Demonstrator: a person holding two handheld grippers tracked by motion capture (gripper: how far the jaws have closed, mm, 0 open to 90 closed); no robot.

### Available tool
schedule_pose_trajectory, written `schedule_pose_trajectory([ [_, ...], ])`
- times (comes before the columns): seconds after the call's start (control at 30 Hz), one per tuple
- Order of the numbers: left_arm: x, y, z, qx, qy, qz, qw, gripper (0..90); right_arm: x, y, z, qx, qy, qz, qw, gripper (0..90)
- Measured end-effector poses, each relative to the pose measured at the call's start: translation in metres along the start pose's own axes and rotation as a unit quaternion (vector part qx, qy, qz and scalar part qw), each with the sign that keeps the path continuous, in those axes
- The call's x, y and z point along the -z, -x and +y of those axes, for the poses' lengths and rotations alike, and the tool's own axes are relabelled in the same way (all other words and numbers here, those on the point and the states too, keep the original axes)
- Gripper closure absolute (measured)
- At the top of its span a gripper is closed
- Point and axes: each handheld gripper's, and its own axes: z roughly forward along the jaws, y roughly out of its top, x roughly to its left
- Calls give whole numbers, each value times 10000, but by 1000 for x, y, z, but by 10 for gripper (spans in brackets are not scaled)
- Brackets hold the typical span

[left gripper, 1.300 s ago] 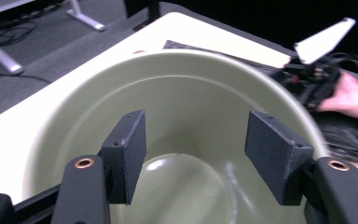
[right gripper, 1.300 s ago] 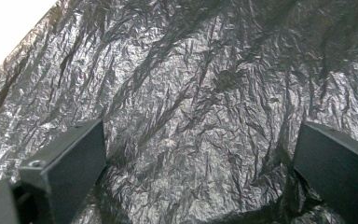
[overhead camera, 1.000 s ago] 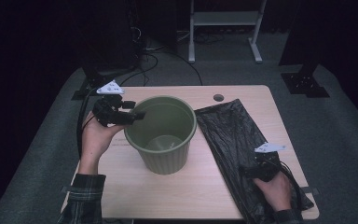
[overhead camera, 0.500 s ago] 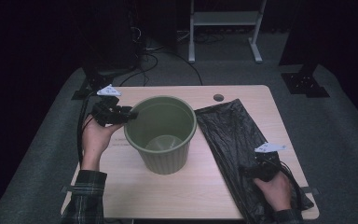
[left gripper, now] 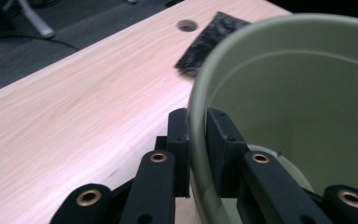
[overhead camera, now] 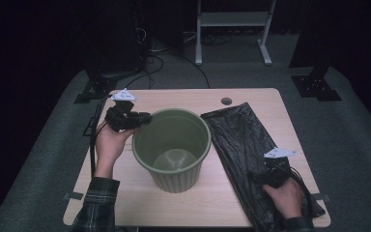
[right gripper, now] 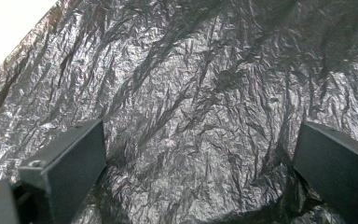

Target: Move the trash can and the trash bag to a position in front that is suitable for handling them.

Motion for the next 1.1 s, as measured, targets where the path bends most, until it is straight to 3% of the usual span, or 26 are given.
schedule_pose_trajectory([
  [0.2, -10, 11, 7, -81, 18, -147, 9999, 802, 0, 0, 0, 0, -1, 0, 10000, 17],
  [0.5, -26, 26, 17, -47, 52, -292, 9995, 801, 0, 0, 0, 1, -1, 1, 10000, 17],
  [0.73, -32, 35, 22, -147, 48, -285, 9995, 787, 0, 0, 0, 3, 1, 3, 10000, 17],
  [0.93, -19, 32, 23, -76, 186, -336, 9992, 560, 0, 0, 0, 8, 3, 4, 10000, 17],
  [1.1, 0, 34, 23, -72, 263, -142, 9995, 338, 0, 0, 0, 8, 4, 3, 10000, 17],
])
